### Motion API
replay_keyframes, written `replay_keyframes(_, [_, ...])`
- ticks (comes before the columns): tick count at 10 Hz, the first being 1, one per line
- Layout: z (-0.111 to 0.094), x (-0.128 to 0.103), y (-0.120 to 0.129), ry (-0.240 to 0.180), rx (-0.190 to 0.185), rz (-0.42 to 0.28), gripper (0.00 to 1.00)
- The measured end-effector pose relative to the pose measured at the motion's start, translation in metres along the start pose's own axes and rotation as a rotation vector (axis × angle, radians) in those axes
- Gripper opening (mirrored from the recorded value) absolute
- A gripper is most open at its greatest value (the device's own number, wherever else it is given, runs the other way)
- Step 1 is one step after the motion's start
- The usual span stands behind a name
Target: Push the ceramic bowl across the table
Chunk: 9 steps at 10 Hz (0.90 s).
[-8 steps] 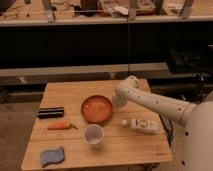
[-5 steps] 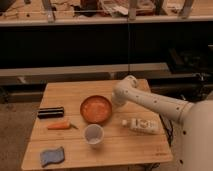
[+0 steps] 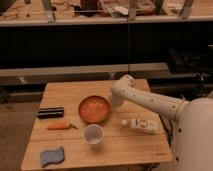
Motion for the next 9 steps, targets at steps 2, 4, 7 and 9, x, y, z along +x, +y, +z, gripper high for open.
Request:
replay_keyframes(2, [0.003,-0.008,-0.006,-0.005,-0.005,-0.007,0.04])
replay_keyframes(4, [0.003,-0.008,-0.008,-0.001,-0.011,-0.011,0.04])
replay_keyframes(7, [0.005,-0.019,-0.016,-0.004,-0.018,-0.029,0.04])
replay_keyframes(9, [0.005,-0.023,-0.019,-0.004,-0.022,-0.036,0.04])
